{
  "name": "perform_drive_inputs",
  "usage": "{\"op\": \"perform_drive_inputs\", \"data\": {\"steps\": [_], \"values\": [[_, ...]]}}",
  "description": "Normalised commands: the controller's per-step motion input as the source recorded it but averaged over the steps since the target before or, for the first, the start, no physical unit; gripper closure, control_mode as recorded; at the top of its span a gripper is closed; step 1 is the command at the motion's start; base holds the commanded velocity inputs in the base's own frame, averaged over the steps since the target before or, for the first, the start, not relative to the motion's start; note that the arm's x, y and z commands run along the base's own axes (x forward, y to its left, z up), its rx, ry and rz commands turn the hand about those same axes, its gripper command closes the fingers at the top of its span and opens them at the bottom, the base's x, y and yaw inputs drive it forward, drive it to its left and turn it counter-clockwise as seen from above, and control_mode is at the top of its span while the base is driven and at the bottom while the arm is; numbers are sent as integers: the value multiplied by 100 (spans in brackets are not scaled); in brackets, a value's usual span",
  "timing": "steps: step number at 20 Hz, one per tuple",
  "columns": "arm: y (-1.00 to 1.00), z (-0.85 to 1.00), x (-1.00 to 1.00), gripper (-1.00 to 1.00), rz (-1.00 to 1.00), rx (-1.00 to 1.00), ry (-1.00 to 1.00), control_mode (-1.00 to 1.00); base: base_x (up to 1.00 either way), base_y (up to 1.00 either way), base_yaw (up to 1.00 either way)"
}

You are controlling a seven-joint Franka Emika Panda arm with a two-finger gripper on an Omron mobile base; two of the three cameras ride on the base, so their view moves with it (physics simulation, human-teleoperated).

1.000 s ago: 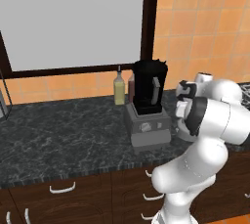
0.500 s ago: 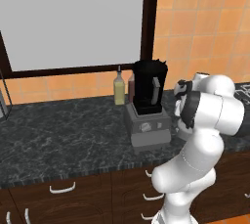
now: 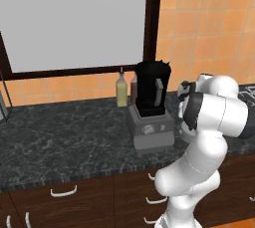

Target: Close the lid blender by securely placing the lid on top.

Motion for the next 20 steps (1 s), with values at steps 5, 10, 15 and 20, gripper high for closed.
{"op": "perform_drive_inputs", "data": {"steps": [5,10,15,20], "values": [[-1,8,-2,100,-3,3,0,-100,0,0,0],[-4,85,-16,100,-6,3,-9,-100,0,0,0],[0,100,-20,100,-23,0,-32,-100,0,0,0],[0,100,-8,100,-25,-4,-36,-100,0,0,0]]}}
